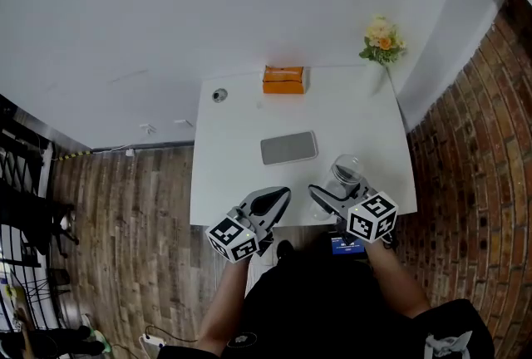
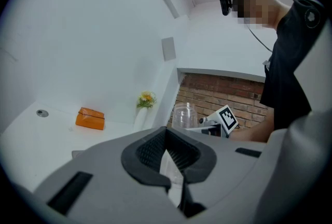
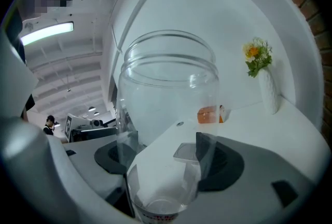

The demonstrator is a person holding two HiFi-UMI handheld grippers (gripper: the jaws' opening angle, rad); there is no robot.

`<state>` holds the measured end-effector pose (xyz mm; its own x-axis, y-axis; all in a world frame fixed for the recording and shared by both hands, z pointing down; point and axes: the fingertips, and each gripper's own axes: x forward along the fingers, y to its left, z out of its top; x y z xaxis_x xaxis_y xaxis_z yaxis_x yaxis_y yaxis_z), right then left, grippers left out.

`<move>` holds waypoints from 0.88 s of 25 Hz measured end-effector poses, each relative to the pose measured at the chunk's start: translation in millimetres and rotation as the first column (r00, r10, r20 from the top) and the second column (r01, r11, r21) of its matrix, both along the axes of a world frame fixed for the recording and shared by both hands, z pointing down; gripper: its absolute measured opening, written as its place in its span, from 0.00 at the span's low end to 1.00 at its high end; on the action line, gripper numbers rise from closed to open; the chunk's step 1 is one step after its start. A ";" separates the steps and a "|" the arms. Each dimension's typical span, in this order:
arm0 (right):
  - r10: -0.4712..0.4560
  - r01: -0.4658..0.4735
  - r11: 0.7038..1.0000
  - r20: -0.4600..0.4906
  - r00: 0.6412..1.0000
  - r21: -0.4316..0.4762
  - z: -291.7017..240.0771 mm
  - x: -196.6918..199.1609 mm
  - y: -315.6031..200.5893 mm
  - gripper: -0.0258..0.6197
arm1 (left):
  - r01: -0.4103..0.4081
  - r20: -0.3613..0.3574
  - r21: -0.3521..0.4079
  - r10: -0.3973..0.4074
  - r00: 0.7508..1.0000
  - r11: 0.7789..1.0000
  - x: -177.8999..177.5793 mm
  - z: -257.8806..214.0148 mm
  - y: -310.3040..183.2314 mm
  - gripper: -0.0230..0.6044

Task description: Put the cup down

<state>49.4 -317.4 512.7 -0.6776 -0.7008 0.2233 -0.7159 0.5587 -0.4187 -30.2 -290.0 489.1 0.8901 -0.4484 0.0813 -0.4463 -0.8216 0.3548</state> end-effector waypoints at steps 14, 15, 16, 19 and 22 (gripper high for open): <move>-0.177 0.179 0.984 -0.133 0.975 0.004 56.4 -21.8 -85.3 0.58 | 0.046 0.037 -0.024 -0.045 0.998 0.999 -12.9 8.8 -15.5 0.05; -0.165 0.169 0.985 -0.138 0.977 0.019 57.5 -23.5 -98.4 0.58 | 0.053 0.042 -0.029 -0.052 0.998 0.998 -14.7 10.4 -15.6 0.05; -0.150 0.156 0.987 -0.143 0.978 0.034 58.7 -25.2 -111.7 0.58 | 0.059 0.046 -0.035 -0.057 0.997 0.998 -16.6 12.0 -15.7 0.05; -0.094 0.106 0.992 -0.156 0.983 0.073 62.4 -29.4 -148.5 0.58 | 0.080 0.051 -0.058 -0.077 0.996 0.995 -23.8 17.6 -16.2 0.05; -0.063 0.079 0.993 -0.171 0.983 0.089 68.7 -36.2 -175.2 0.58 | 0.105 0.055 -0.074 -0.101 0.993 0.992 -32.1 22.5 -16.4 0.05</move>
<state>13.2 -492.6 581.3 -0.6847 -0.6760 0.2724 -0.7287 0.6419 -0.2385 -62.3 -306.5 511.5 0.8334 -0.5279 0.1635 -0.5461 -0.7417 0.3893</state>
